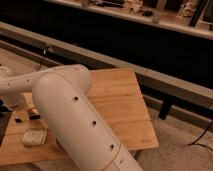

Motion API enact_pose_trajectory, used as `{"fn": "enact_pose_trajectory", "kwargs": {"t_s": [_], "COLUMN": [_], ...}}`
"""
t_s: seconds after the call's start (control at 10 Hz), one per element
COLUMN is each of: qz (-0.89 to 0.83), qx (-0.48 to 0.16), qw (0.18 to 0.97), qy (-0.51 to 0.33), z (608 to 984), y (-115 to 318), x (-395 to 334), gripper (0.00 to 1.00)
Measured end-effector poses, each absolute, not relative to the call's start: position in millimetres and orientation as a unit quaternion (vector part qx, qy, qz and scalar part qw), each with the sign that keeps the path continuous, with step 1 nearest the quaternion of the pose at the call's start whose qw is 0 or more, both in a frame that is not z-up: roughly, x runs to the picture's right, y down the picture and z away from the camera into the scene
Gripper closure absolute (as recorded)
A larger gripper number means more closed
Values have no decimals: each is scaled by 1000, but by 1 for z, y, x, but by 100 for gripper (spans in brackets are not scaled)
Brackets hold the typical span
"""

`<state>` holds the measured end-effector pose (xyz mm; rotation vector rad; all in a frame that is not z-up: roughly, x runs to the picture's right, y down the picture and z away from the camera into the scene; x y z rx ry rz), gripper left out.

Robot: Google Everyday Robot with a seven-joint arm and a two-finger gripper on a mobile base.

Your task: Place the eraser on the white sponge

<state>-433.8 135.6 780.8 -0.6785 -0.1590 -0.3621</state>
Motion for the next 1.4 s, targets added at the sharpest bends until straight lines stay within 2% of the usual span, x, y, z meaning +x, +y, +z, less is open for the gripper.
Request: {"fn": "enact_pose_trajectory", "kwargs": {"t_s": [1.4], "qz": [-168], "qx": [-334], "qw": [925], "qy": [-62], "z": [805], "y": [138], "x": [-434], "gripper": [35]}}
